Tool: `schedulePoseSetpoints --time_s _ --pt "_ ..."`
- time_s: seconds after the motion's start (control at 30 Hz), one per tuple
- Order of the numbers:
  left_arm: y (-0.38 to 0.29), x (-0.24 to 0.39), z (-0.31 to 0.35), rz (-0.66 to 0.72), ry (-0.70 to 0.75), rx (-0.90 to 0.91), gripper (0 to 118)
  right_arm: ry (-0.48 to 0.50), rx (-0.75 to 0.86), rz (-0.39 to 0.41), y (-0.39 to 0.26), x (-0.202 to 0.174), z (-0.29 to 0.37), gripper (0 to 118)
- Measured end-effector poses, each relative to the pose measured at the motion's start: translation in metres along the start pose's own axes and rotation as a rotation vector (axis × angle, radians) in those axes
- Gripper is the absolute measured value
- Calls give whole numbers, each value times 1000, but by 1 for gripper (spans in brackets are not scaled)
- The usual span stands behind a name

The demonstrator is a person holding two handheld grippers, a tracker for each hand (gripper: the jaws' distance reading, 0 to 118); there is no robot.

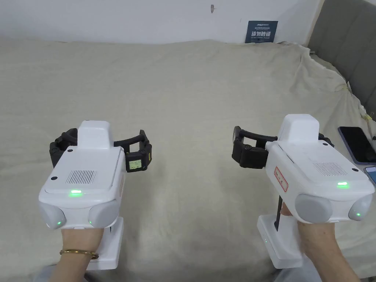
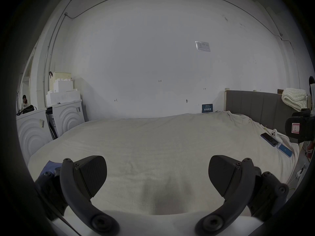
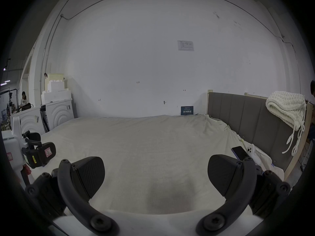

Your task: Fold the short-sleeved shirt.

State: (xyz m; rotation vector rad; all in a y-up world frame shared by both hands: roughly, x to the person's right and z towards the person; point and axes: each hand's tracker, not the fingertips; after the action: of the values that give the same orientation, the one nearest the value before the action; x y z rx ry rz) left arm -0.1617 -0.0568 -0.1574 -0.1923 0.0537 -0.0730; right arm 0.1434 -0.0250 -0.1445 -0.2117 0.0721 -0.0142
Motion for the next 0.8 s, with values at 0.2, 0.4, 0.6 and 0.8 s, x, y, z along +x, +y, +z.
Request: schedulePoseSetpoints --time_s 0.2,0.4,0.6,0.8 --pt "0 0 1 1 3 4 118 4 -1 0 0 0 0 118" --pt "-1 1 1 3 -3 2 118 9 -4 -4 -2 2 -1 118" --pt "-1 2 2 -2 -3 7 118 14 0 0 0 -3 2 118" --pt "1 2 2 -1 -1 7 118 14 -1 -3 0 -3 2 118"
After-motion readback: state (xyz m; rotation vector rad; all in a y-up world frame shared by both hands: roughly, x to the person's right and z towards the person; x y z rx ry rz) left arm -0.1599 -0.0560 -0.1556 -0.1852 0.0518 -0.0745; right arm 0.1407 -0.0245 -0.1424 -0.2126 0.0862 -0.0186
